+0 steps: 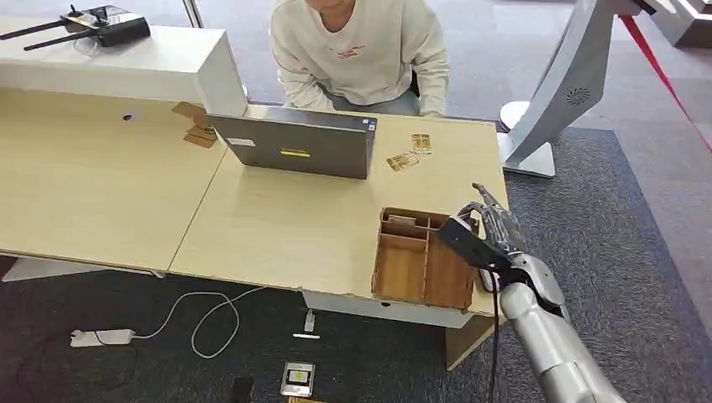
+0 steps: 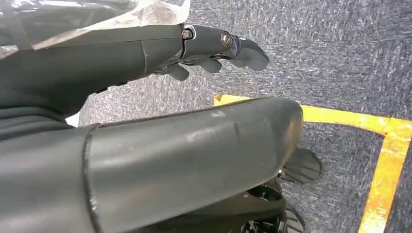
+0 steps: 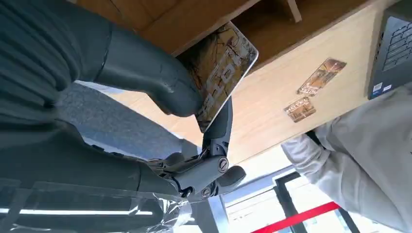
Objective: Pass the card to the sensor for recognition and then transmit it.
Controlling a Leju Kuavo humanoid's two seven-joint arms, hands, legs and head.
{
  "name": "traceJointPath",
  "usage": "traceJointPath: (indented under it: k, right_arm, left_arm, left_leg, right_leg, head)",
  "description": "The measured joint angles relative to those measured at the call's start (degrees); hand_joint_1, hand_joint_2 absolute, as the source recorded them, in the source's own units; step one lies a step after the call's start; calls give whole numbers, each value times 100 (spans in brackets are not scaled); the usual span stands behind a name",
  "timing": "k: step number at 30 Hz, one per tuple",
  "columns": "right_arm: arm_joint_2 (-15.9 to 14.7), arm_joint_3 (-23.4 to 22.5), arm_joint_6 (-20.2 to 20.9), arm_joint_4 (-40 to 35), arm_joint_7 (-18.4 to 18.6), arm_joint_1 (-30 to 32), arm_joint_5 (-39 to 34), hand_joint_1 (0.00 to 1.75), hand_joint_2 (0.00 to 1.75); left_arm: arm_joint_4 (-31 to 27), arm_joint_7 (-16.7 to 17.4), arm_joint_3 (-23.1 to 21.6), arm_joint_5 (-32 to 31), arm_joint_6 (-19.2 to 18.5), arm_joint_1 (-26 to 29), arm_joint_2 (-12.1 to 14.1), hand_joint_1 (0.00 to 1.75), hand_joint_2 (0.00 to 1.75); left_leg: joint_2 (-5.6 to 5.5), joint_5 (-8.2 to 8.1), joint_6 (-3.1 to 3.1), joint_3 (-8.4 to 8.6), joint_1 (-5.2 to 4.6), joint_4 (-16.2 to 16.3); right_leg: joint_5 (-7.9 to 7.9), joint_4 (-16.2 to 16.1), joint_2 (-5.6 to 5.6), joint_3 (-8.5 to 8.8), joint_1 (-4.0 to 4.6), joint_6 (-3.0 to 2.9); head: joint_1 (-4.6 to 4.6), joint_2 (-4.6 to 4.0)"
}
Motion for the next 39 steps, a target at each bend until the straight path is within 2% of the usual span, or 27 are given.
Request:
traceJointPath:
  k: [12, 23, 29, 33, 39]
  right_arm:
    - [107, -100, -763, -157, -52, -211, -334, 175, 175]
    - [100, -415, -999, -739, 138, -950, -514, 175, 175]
    - [92, -487, -1023, -780, 166, -1003, -433, 175, 175]
    - [109, -476, -846, -754, 216, -1010, -275, 175, 175]
    - [324, -426, -660, -295, 94, -1255, 13, 175, 175]
  left_arm:
    - [-2, -22, 0, -249, -59, -10, 13, 0, 0]
    - [-4, -137, 0, -380, -61, -4, 33, 0, 0]
    - [-9, -203, 0, -477, -48, 2, 68, 0, 0]
    - [-9, -175, 0, -621, -39, -3, 85, 0, 0]
    - [-9, -74, 0, -857, -50, -54, 92, 0, 0]
  left_leg:
    - [1, 1, 0, 1, 0, 0]
    - [0, 1, 0, 1, 0, 1]
    - [0, 1, -1, 1, 0, 1]
    - [0, 1, -1, 0, 0, 0]
    - [0, 1, -1, -1, 0, 0]
  right_leg:
    - [1, 1, 0, 0, 0, 0]
    - [1, 1, 0, -1, 0, -1]
    - [1, 1, 0, -1, 0, -1]
    - [1, 2, 0, 0, 1, -1]
    - [1, 5, 0, 0, 1, -1]
  head:
    - [2, 0]
    - [0, 0]
    - [0, 0]
    - [0, 0]
    - [0, 0]
